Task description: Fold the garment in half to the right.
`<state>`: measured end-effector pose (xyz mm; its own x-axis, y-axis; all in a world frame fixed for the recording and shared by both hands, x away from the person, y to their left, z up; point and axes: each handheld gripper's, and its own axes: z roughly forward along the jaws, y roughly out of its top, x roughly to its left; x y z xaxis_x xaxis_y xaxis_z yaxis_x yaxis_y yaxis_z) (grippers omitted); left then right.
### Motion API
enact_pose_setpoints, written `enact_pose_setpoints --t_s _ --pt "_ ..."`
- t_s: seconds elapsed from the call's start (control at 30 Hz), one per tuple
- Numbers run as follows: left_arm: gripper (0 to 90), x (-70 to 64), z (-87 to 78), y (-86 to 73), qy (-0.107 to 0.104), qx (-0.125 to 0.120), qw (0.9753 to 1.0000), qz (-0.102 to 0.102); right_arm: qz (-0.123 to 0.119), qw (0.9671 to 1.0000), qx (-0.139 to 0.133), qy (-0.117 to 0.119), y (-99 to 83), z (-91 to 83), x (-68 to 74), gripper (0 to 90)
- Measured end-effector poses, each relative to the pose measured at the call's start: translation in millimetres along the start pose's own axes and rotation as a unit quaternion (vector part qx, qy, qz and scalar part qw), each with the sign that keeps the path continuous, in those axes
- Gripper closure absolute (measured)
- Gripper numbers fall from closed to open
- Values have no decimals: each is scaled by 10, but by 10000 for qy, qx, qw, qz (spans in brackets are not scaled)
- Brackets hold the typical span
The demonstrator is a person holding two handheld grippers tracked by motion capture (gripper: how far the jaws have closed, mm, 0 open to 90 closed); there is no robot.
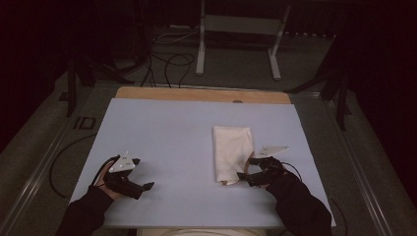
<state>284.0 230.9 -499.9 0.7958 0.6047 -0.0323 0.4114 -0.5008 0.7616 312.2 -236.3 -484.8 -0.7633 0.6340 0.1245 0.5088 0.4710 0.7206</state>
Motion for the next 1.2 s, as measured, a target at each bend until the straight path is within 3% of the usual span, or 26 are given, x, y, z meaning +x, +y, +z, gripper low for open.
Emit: enact_pose_setpoints --t_s 0.07,0.33,0.6,0.73,0.83,1.2 --pt "0 2 -4 -1 1 -14 10000 -12 -62 10000 -61 8 35 -9 5 165" --pt "0 -3 -8 2 5 -7 10000 5 -185 9993 -297 108 193 -3 -16 132" --pt "0 11 -14 -3 -14 -29 10000 -10 -209 9994 -232 155 260 0 -91 97" --pt "0 13 -21 -3 -9 -34 10000 -7 -169 9994 -194 210 231 -21 -104 93" --pt "0 11 -25 -1 -10 -40 10000 -1 -210 9994 -227 121 191 -56 -102 93" --pt "0 9 -27 0 -11 -33 10000 6 -130 9992 -376 106 -104 -169 -70 92"
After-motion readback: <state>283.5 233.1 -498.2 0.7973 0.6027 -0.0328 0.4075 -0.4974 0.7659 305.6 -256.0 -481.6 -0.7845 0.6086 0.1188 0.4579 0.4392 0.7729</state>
